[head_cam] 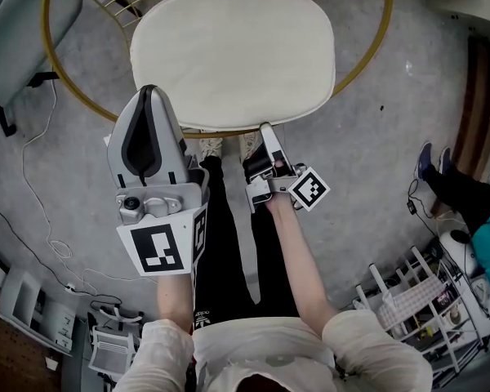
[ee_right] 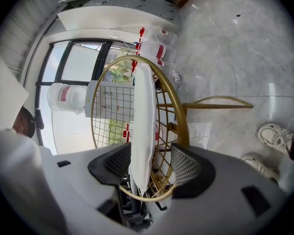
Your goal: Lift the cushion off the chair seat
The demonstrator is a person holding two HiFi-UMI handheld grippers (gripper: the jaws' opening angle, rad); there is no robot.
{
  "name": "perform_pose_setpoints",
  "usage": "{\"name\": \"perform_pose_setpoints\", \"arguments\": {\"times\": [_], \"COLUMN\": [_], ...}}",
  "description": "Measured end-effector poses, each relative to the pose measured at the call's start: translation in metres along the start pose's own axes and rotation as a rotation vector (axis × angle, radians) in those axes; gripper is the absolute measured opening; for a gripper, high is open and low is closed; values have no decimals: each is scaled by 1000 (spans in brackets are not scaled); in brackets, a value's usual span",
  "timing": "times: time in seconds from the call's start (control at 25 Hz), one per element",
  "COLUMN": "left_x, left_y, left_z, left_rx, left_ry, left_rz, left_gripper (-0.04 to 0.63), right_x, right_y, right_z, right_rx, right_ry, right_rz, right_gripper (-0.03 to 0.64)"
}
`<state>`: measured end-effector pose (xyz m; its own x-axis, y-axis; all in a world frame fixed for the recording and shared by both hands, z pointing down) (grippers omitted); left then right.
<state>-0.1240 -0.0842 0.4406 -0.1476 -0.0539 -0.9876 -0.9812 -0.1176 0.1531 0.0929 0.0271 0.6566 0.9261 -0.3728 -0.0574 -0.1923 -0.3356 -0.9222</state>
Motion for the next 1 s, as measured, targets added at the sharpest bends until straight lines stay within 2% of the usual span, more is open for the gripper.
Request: {"name": "perform_pose_setpoints", "arguments": {"times": [0.6,1.0], "left_x": [-9,-19], "left_y": [5,1], "left_z": [-13,-18], "left_rx": [9,5], "left_ry": [16,24], "left_rz": [10,21], "left_gripper": [14,14], "right_x": [-2,-9], "right_y": [14,18], "right_z": [-45,-67], "right_rx": [62,87], "right_ry": [-1,13], "right_rz": [-46,-41], "right_gripper": [244,244]}}
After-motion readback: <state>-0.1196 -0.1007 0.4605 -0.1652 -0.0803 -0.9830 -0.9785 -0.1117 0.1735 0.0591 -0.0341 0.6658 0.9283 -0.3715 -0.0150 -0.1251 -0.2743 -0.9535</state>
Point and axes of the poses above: the fingertips, and each gripper's own axes: z backward along the fingers, y to its left, x out of its top, the point moved 4 cm from there along z, backward along the fingers, and after that the axes turned 7 degrees about -y, right-handed, at the moved point
